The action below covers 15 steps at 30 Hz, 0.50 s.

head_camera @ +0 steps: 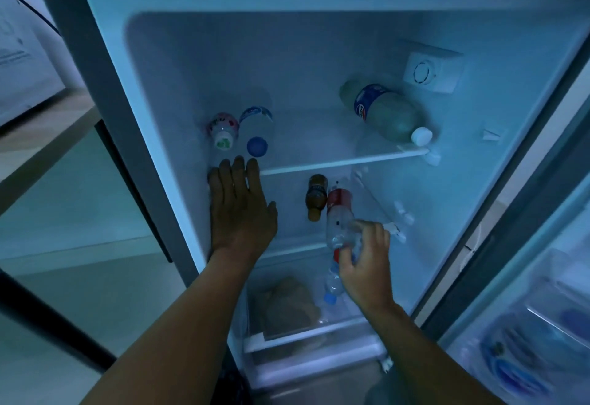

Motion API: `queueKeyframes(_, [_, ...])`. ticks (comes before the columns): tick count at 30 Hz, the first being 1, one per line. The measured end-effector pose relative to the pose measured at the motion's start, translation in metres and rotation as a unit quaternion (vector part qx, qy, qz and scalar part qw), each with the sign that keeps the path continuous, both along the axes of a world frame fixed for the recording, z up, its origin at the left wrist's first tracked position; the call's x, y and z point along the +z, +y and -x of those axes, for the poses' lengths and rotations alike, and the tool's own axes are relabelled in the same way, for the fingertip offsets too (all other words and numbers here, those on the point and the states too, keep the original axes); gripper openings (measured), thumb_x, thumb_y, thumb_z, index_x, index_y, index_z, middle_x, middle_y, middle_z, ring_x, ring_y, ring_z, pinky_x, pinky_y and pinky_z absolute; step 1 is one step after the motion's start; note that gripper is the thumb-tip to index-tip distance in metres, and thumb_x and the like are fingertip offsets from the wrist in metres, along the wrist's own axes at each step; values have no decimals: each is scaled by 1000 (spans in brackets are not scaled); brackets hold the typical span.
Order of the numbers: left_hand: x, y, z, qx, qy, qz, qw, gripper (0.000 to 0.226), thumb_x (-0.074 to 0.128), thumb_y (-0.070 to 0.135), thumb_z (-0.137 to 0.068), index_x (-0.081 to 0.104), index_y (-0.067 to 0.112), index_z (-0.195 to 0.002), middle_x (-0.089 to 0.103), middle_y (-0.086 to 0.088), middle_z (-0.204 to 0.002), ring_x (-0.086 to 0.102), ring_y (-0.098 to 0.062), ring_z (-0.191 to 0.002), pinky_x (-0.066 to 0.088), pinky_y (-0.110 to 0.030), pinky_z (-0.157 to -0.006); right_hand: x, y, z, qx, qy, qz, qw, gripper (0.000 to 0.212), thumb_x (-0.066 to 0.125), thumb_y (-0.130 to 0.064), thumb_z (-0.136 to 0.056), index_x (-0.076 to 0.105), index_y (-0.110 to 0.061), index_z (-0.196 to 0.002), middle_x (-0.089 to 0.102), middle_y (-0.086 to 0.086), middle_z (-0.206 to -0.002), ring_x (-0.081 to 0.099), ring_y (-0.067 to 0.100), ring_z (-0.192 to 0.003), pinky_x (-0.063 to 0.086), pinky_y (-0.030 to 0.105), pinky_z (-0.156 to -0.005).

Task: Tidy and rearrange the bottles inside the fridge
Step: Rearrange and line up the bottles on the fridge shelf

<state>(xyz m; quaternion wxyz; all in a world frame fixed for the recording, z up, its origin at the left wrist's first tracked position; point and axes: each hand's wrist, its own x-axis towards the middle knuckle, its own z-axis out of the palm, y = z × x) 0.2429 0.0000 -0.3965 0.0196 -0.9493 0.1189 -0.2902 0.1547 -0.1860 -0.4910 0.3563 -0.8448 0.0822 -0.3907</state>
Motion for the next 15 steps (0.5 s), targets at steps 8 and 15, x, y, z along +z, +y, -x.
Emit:
queueKeyframes(8, [-4,0,-7,-17,-35,30,999,83,64,42,-79,29,-1,-141,40,-25,-142,30,-44,-133,6,-52,-117,-97,-9,1,-32,249,-50,967,22,63,-12,-87,57,-10,-108,56,9,-101,56,31,-99,51,41,-84])
queueKeyframes(15, [-12,-5,-14,-15,-69,44,997,76,63,41,-80,34,-1,-136,43,-25,-136,34,-44,-128,12,-54,-115,-138,-11,0,25,456,28,889,55,52,-42,-97,33,-24,-145,56,15,-120,52,33,-118,46,38,-95])
